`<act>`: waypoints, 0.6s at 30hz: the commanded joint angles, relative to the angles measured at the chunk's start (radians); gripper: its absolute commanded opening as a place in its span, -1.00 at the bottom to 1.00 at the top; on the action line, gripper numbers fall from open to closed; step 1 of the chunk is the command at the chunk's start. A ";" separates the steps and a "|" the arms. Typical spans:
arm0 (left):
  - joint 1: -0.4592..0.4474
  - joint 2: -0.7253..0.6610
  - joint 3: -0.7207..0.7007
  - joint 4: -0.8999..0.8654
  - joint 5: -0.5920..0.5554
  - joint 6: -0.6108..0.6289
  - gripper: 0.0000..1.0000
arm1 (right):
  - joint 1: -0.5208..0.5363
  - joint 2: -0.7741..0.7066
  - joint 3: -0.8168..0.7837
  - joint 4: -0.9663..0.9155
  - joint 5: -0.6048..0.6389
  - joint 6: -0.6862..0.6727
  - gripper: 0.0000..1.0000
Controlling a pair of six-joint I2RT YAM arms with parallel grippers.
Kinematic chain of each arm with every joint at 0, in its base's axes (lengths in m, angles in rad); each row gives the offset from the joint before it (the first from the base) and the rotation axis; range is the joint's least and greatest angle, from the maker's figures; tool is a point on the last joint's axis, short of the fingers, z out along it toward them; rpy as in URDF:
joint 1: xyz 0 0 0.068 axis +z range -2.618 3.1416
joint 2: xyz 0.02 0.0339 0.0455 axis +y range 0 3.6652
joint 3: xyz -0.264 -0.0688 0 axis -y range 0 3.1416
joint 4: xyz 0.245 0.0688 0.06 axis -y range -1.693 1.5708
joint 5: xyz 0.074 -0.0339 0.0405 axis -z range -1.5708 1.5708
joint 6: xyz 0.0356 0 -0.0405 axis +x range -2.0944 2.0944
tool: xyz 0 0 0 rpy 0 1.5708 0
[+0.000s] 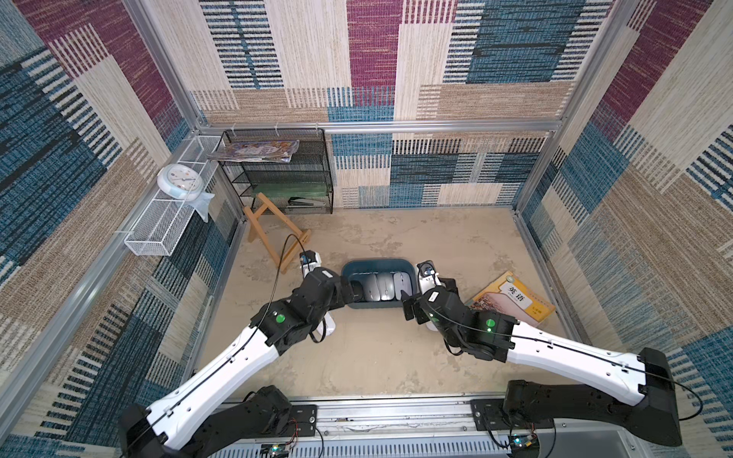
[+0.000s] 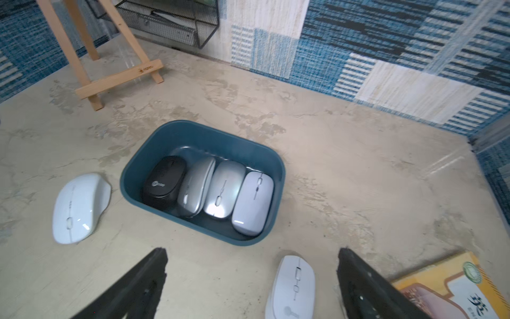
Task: Take out the mouse from the storage box
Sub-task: Pick up the mouse from the storage box.
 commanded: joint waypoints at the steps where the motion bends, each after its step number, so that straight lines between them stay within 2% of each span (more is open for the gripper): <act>1: 0.001 0.117 0.119 -0.057 0.096 0.055 0.98 | -0.035 -0.080 -0.056 0.060 0.068 -0.018 0.99; 9: 0.001 0.422 0.343 -0.196 0.168 0.096 0.91 | -0.068 -0.241 -0.282 0.187 0.101 0.029 0.99; 11: 0.001 0.477 0.384 -0.216 0.177 0.105 0.97 | -0.069 -0.257 -0.315 0.190 0.108 0.055 0.99; 18: 0.002 0.643 0.504 -0.279 0.169 0.108 0.98 | -0.081 -0.265 -0.396 0.247 0.165 0.089 0.99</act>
